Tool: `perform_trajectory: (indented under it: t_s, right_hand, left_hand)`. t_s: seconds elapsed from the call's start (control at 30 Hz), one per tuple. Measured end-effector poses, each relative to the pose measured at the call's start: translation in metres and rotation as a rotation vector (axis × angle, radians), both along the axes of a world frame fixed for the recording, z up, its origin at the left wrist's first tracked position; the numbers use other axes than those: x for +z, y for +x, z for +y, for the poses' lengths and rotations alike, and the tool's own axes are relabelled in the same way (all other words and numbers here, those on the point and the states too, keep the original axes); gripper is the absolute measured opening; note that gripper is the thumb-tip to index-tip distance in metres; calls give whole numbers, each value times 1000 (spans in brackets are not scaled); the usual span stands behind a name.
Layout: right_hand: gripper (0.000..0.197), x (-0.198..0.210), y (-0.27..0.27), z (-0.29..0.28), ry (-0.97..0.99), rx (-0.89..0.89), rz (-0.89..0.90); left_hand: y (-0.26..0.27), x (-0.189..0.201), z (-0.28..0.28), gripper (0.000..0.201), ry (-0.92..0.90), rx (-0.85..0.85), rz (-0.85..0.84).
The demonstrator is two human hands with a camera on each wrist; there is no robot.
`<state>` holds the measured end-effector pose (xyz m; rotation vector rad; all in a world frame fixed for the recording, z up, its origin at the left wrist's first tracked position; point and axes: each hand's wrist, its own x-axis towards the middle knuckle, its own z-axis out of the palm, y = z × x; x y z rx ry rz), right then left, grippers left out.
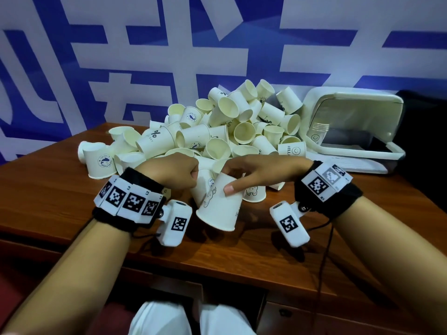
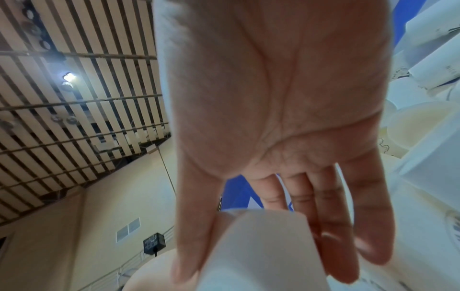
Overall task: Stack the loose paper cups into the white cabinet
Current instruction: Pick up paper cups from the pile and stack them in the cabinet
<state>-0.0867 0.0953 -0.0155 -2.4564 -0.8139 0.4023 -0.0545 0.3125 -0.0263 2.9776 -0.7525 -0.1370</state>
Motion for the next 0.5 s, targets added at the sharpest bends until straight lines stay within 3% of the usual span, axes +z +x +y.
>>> perform_trajectory:
  t_s: [0.1,0.2,0.27,0.43,0.5]
  right_hand:
    - [43,9,0,-8,117,-28,2]
    - [31,17,-1,-21,211,-44,8]
    - [26,22,-2,-33,288,-63,-12]
    - [50,28,-4,-72,604,-199,-9]
    - [50,33,-7,-89,748,-268,0]
  left_hand:
    - [-4,13,-1,2,-56,-25,21]
    - [-2,24,-3,11,-182,-33,14]
    - [-2,30,-10,13,-329,-29,-4]
    - [-3,48,-47,20,-782,-39,20]
    - [-5,55,-69,28,-918,-69,96]
